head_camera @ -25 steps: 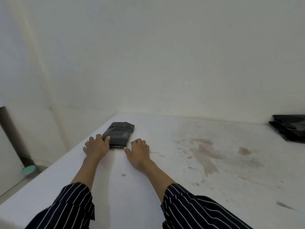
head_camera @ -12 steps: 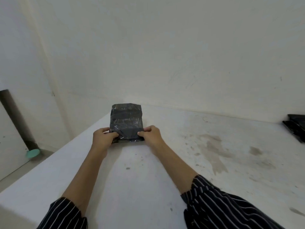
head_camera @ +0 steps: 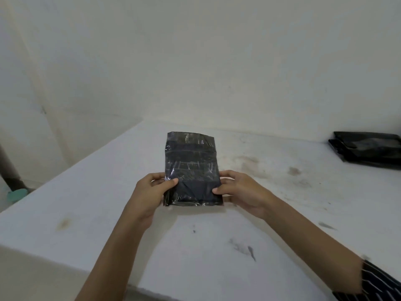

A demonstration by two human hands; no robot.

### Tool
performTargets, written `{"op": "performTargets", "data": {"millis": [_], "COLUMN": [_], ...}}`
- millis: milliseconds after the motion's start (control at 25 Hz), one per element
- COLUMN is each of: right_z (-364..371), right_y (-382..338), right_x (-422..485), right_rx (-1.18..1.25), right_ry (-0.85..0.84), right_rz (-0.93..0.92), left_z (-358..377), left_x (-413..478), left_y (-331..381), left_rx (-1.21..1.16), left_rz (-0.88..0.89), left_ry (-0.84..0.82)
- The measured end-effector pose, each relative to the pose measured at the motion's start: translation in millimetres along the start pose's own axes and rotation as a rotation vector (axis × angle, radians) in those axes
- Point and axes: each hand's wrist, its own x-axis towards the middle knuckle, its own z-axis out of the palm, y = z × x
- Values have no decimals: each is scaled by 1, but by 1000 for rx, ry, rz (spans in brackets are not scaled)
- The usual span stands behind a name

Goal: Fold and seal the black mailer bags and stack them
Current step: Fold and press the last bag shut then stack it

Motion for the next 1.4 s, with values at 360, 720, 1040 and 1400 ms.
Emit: {"op": "performTargets", "data": {"millis": [360,720,1040,1400], "right_z": [-45,-61,-68,-77], "right_y": [13,27,15,-13], "right_x": [-105,-139,-152,-173], "right_rx": [-68,230,154,-225], "right_ry": [143,295,357,476], "right_rz": [39,-118,-444,-841], "left_z": [70,118,125,135], "left_x": [-80,-105,-108,-117], "left_y": [-20,-24,-7,-2], "left_rx": [-50,-74,-42,-53], "left_rz": [-15,11,262,364], "left_ry": [-184,-332,-469,-445]}}
